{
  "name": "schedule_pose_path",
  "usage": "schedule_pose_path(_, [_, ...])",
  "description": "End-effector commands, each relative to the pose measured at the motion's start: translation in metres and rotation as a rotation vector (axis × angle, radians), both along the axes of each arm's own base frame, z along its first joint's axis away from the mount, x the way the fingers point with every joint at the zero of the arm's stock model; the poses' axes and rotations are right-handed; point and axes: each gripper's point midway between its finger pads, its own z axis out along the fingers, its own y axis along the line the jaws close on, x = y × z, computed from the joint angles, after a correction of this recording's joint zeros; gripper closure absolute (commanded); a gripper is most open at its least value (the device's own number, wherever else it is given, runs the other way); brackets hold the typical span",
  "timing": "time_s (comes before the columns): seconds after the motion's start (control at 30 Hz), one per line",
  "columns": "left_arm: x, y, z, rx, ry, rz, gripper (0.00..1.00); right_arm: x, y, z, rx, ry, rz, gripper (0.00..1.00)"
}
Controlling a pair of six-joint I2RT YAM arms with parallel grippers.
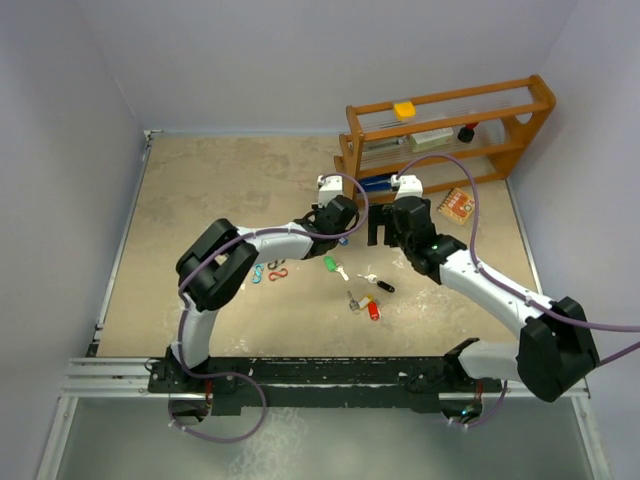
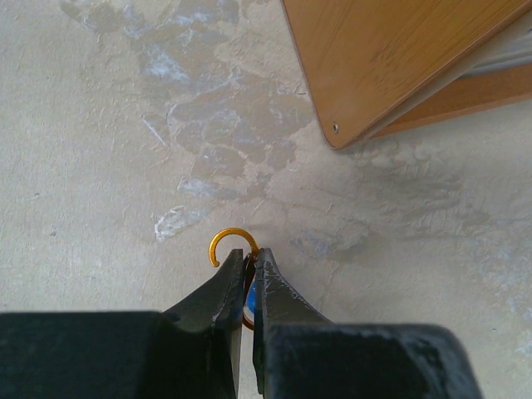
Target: Put the keys on the keyring
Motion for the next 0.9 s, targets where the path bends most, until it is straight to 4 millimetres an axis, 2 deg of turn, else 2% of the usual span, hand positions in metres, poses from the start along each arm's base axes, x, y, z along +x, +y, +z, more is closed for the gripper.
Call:
schedule_pose_path(0.0, [0.0082, -0.0046, 0.007, 0.003, -0.022, 0.035, 1.0, 0.0041, -0.0049, 0.0142, 0.019, -0.052, -0.024, 0.0])
schedule_pose_path(0.87, [0.0033, 0.0012, 0.0059, 0.05, -0.01, 0.035, 1.0, 0.0048, -0.0084, 0.0056, 0.033, -0.033, -0.027, 0.0])
